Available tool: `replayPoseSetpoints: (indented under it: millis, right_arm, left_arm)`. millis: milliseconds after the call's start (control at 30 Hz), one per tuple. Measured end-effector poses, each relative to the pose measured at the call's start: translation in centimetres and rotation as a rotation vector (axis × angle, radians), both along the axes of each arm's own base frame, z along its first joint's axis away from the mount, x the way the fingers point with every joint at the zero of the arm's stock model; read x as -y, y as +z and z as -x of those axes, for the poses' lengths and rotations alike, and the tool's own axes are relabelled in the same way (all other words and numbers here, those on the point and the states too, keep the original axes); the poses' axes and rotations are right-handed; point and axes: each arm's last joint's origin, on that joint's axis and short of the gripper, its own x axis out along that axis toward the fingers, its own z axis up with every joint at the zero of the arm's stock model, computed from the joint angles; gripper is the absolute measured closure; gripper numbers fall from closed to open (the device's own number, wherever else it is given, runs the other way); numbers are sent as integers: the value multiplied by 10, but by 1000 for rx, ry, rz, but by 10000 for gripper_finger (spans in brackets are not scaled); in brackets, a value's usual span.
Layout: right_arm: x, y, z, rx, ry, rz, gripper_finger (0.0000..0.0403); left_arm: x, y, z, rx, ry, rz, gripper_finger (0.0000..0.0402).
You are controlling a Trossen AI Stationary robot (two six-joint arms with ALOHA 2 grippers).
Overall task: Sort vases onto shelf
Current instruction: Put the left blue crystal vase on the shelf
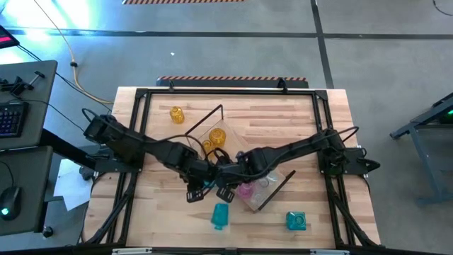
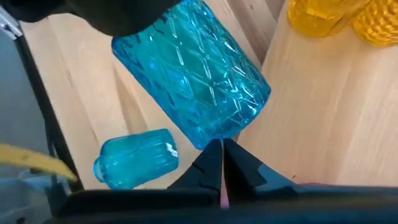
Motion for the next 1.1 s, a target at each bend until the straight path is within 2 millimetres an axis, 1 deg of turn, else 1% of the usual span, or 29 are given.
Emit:
replayPoseSetpoints:
  millis: [267,433,533,700,833,900,1000,1100]
  right_arm:
    - [6,0,1,-8,-28,63,403]
    - [11,0,5,-12,-177,122,403]
    - [12,1,7,-17,-191,136,403]
    - [0,3,10,-9,-122,130,403]
    - [-9,5,16,-11,-82,177,403]
    - [-20,9,20,3,-4,212,403]
    - [-35,13,29,8,118,256,403]
    - [-46,20,33,57,237,309,403]
  left_arm:
    - [-10,0,-4,6,66,-4,290]
    - [-14,-7,-10,60,180,-6,290]
    - [-13,-9,-13,100,207,-6,290]
    - [-14,-9,-15,114,196,-5,290]
    - [-16,-5,-13,127,179,-8,290]
    - [-13,-7,-12,107,131,15,290]
    - [-13,-8,-8,64,102,19,290]
    - [-11,-9,-7,51,76,18,290]
